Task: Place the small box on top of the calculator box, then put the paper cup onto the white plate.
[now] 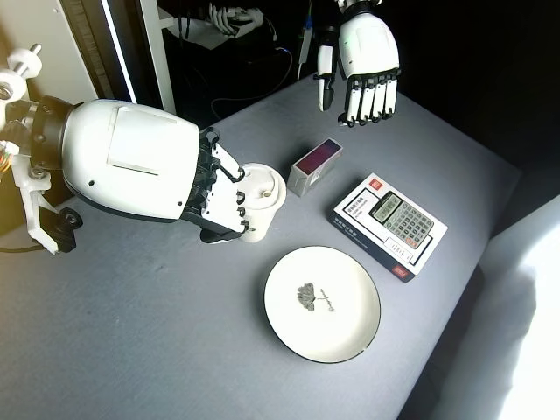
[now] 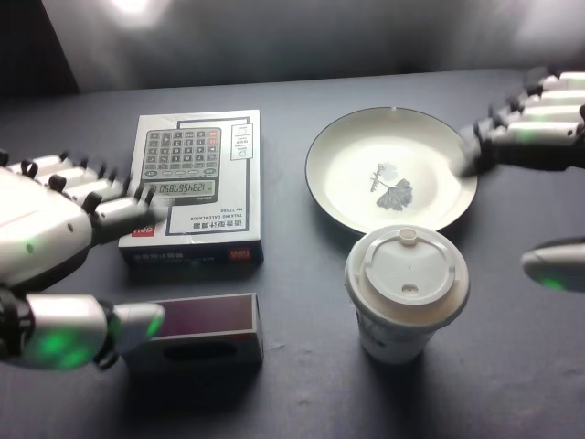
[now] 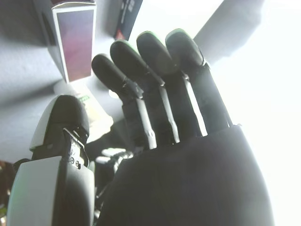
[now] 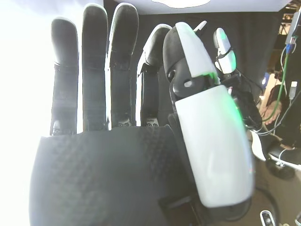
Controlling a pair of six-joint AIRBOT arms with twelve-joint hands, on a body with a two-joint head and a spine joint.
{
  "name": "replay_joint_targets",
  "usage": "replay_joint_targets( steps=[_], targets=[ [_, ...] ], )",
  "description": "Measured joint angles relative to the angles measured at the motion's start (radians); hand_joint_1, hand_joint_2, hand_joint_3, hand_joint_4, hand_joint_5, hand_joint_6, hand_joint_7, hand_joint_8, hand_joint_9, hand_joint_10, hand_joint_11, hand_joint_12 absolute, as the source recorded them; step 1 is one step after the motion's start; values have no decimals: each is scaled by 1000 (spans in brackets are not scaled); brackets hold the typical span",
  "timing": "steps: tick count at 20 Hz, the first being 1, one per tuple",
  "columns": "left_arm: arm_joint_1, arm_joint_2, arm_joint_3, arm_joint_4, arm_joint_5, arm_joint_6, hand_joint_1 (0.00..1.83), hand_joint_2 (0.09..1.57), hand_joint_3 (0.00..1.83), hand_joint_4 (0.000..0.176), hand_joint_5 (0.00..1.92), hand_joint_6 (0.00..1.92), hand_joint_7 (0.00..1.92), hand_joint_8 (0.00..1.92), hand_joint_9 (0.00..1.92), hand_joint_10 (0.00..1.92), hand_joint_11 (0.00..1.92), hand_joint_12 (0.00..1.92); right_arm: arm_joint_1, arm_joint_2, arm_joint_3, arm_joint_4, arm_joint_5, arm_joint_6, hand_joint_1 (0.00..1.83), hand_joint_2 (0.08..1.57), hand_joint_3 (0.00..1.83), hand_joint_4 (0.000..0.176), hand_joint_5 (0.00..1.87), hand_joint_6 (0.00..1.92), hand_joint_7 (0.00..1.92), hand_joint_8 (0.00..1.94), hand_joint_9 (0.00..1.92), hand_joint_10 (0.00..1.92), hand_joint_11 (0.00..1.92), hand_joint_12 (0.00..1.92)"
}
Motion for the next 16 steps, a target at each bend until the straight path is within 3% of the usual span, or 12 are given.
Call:
replay_joint_targets(
  steps=[2,9,10,12,14,16],
  targets=[
    [0,-1,-1,-3,-6,3,0,1265,7,0,96,2,76,2,39,4,27,48,0,0,0,-1,0,0,215,1236,3,0,123,7,124,6,124,8,0,400],
    [-5,-4,-1,-14,-13,7,42,1256,0,0,105,5,88,6,51,5,21,67,0,0,0,-3,-3,-1,223,1260,2,0,116,1,118,4,110,3,0,357],
    [-5,-4,-1,-15,-13,7,246,1163,2,0,131,0,132,0,102,2,0,293,0,0,0,-4,-3,-1,252,1259,1,0,128,4,119,2,107,1,0,358],
    [-17,-8,-1,-55,-14,49,430,1102,0,0,92,0,91,0,72,0,0,264,0,0,0,-4,-3,-1,311,1252,0,0,138,4,123,1,114,2,0,383],
    [-34,-24,-8,-177,-27,167,648,1054,0,0,59,1,47,1,52,3,0,249,0,0,0,-5,0,-1,302,1267,1,0,121,2,101,1,92,2,0,349],
    [-29,-46,-8,-198,-47,197,951,995,0,0,42,0,14,0,42,1,0,193,0,-11,0,-3,1,-1,324,1270,1,0,118,3,105,1,98,2,0,337]
  ],
)
